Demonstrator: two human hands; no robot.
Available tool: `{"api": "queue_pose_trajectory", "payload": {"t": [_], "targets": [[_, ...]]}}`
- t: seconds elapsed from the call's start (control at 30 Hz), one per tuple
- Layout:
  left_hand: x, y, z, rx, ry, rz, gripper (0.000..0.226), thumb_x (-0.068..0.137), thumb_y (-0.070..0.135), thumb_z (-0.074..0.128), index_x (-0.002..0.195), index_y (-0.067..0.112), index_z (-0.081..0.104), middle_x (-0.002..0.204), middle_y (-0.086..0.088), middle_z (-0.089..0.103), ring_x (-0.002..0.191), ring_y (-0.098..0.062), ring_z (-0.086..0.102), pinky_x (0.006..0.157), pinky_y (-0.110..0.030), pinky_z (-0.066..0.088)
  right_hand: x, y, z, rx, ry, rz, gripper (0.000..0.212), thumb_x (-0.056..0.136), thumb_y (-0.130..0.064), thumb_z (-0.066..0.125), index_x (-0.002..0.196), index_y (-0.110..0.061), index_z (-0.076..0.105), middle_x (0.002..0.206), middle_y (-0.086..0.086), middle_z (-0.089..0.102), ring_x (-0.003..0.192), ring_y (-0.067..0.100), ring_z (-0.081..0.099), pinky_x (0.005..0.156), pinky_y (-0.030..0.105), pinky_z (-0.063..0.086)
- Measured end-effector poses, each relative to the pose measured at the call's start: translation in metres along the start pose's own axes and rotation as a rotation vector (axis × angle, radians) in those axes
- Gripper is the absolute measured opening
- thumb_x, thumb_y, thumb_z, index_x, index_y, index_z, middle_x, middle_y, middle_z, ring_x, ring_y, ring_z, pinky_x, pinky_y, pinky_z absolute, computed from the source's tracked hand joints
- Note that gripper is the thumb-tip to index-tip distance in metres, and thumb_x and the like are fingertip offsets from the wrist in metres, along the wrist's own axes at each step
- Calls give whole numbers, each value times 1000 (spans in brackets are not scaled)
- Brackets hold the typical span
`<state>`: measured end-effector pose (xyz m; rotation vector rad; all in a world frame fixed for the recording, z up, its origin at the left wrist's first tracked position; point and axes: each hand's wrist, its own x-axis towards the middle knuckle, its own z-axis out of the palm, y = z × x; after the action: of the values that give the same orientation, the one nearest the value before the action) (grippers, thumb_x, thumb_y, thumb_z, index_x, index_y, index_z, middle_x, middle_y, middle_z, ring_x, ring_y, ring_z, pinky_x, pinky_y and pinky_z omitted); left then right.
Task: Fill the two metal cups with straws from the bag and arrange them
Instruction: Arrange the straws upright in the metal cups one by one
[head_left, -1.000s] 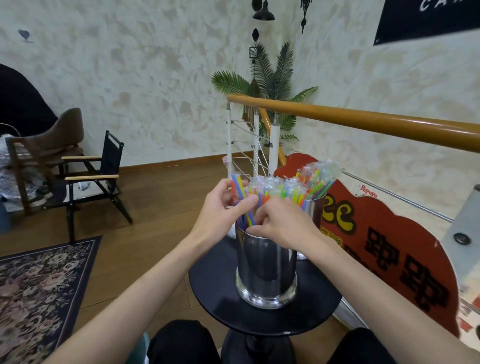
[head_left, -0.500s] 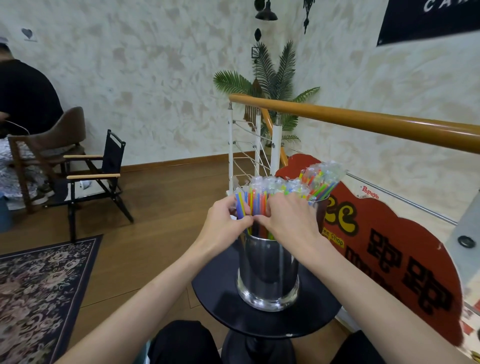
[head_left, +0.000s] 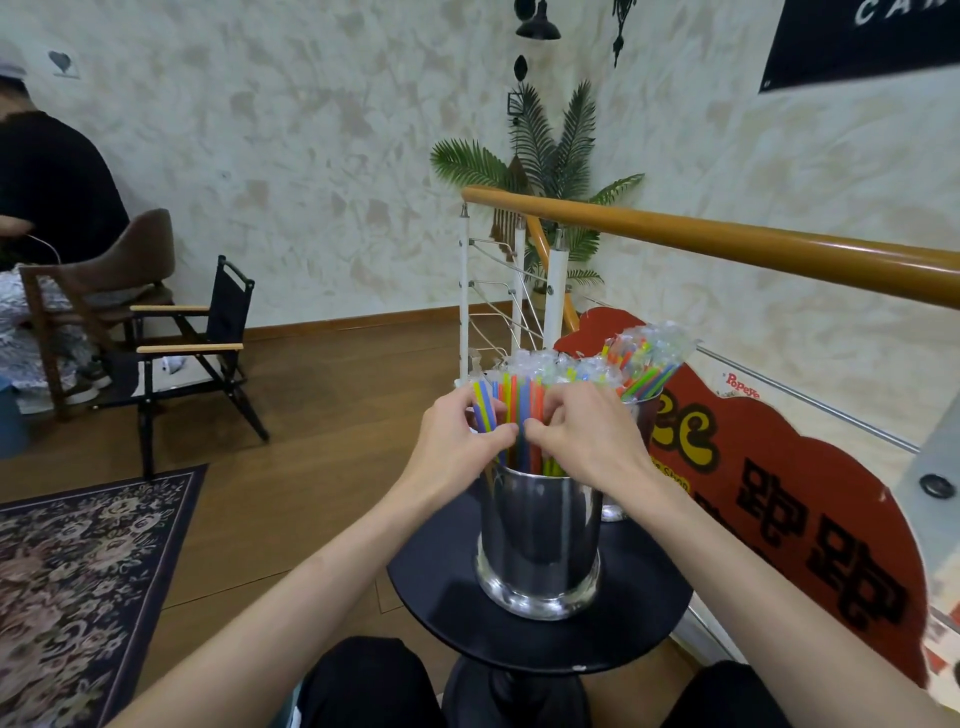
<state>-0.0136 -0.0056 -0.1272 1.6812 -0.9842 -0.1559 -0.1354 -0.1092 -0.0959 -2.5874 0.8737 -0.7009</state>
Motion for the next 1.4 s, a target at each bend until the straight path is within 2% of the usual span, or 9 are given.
{"api": "queue_pose_trajectory", "payload": {"t": [0.03, 0.1, 0.23, 0.43, 0.53, 0.67, 0.87, 1.23, 1.4], "targets": [[1, 0, 0, -8, 2, -5, 17, 82, 18, 81, 95, 18, 69, 90, 3, 71, 85, -14, 68, 75, -29, 58, -1, 2, -2, 61, -18, -17, 26, 90, -33, 71, 69, -22, 60, 63, -4, 68, 65, 7, 66, 70, 29, 52], [0, 0, 0, -45, -2, 1, 15, 83, 18, 81, 93, 17, 70, 89, 1, 72, 85, -15, 68, 73, -25, 58, -3, 5, -7, 170, -68, -43, 23, 93, -29, 72, 73, -20, 63, 60, -6, 70, 54, -3, 62, 62, 20, 46], [-5, 3, -4, -144, -43, 66, 8, 85, 14, 80, 83, 16, 72, 89, -2, 74, 86, -18, 69, 76, -26, 57, -5, 11, -15, 293, -119, -75, 20, 93, -27, 72, 77, -16, 67, 69, -3, 71, 47, -6, 57, 50, 9, 39], [-9, 3, -9, -222, -110, 106, 11, 84, 9, 80, 83, 13, 70, 83, 11, 70, 81, -9, 69, 70, -21, 53, -5, 14, -15, 290, -134, -131, 15, 93, -33, 72, 86, -20, 72, 77, -7, 68, 59, -8, 59, 56, 10, 42], [-8, 3, -11, -279, -160, 107, 20, 83, 4, 80, 93, 12, 65, 90, -1, 74, 87, -14, 72, 75, -25, 57, -5, 15, -16, 342, -141, -134, 13, 93, -31, 73, 89, -19, 73, 80, -3, 73, 60, -1, 64, 57, 10, 46], [-8, 2, -13, -237, -222, 92, 33, 82, 7, 81, 111, 14, 67, 94, -2, 77, 91, -18, 73, 87, -34, 59, -6, 18, -14, 397, -108, -129, 16, 89, -32, 77, 85, -17, 75, 72, -1, 74, 59, 4, 67, 60, 12, 48], [-7, 5, -13, -232, -282, 110, 22, 83, 16, 81, 105, 16, 75, 101, -1, 77, 96, -21, 73, 86, -32, 59, -8, 15, -11, 398, -55, -144, 23, 84, -35, 81, 77, -15, 72, 66, -6, 69, 56, 3, 66, 59, 14, 51], [-4, 2, -14, -263, -242, 96, 18, 83, 6, 79, 95, 18, 74, 90, 4, 77, 89, -15, 74, 80, -26, 58, -12, 16, -11, 453, -34, -157, 14, 83, -31, 81, 79, -23, 71, 71, -5, 74, 65, 4, 72, 69, 20, 59], [-2, 1, -13, -269, -222, 97, 21, 82, 4, 79, 100, 10, 72, 90, 3, 78, 88, -15, 75, 77, -25, 58, -11, 16, -10, 467, -34, -165, 16, 80, -33, 84, 84, -18, 77, 71, -3, 75, 67, 5, 72, 74, 25, 61]]}}
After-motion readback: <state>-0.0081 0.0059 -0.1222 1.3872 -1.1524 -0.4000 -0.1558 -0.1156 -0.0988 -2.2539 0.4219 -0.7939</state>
